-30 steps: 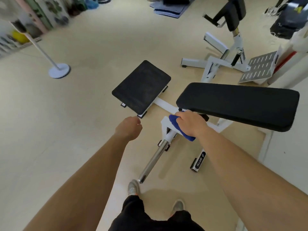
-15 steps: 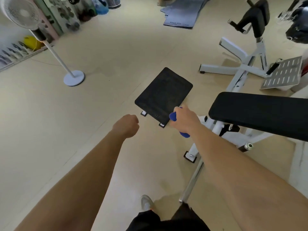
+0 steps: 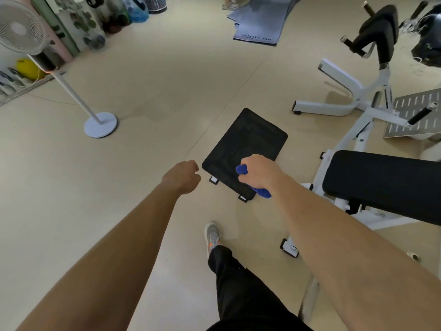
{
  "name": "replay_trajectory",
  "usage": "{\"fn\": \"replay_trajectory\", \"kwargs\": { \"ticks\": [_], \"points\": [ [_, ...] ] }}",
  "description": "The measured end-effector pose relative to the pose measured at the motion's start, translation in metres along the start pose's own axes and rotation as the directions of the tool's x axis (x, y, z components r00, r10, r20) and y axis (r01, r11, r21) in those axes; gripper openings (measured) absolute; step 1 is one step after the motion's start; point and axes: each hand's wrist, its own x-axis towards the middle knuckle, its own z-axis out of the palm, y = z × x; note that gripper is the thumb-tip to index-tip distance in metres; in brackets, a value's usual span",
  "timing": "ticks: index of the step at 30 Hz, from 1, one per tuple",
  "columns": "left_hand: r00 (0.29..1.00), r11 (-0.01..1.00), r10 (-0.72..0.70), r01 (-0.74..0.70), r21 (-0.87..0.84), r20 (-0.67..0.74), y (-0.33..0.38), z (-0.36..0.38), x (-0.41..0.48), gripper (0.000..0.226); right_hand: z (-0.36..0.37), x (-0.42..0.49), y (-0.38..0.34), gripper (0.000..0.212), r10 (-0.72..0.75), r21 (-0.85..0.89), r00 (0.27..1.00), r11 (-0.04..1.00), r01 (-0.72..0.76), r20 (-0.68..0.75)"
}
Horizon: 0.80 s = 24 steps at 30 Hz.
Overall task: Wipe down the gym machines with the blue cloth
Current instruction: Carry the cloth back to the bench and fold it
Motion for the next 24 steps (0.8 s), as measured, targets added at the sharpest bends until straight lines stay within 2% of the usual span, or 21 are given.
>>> {"fn": "replay_trajectory", "kwargs": {
  "ticks": [5, 11, 19, 24],
  "points": [
    [0.999, 1.0, 0.021, -0.022, 0.018, 0.027, -0.013, -0.054, 0.118, 0.041, -0.033, 0.124, -0.002, 0.021, 0.027, 0.009, 1.0, 1.0, -0.027, 0.009],
    [0.997, 0.999, 0.03, -0.032, 0.028, 0.069, -0.013, -0.134, 0.259, 0.04, -0.108, 0.268, -0.01, 0.02, 0.056, 0.109, 0.998, 0.992, -0.059, 0.028],
    [0.988, 0.986, 0.107, -0.12, 0.115, 0.108, -0.007, -0.213, 0.445, 0.038, -0.17, 0.435, 0.011, 0.024, 0.118, 0.14, 0.993, 0.983, -0.121, 0.024],
    [0.965, 0.947, 0.211, -0.242, 0.212, 0.159, 0.003, -0.259, 0.596, 0.035, -0.209, 0.567, 0.036, 0.031, 0.172, 0.058, 0.985, 0.983, -0.173, 0.029]
  ]
}}
